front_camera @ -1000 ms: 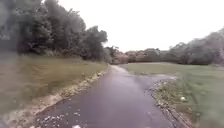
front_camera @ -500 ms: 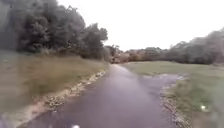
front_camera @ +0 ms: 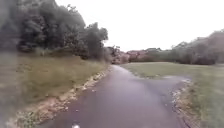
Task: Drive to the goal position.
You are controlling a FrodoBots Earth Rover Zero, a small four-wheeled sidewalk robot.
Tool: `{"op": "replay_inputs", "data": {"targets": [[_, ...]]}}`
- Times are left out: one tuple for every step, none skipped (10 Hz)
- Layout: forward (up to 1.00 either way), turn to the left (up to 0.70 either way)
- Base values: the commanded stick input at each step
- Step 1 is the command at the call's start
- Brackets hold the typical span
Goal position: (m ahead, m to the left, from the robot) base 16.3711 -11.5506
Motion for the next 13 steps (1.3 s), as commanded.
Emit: {"op": "replay_inputs", "data": {"targets": [[0.98,-0.35],[0.98,-0.35],[0.98,-0.35],[0.98,-0.35],[0.98,-0.35],[0.98,-0.35],[0.98,-0.35],[0.98,-0.36],[0.98,-0.36],[0.98,-0.36],[0.98,-0.36],[0.98,-0.36],[0.98,-0.36]]}}
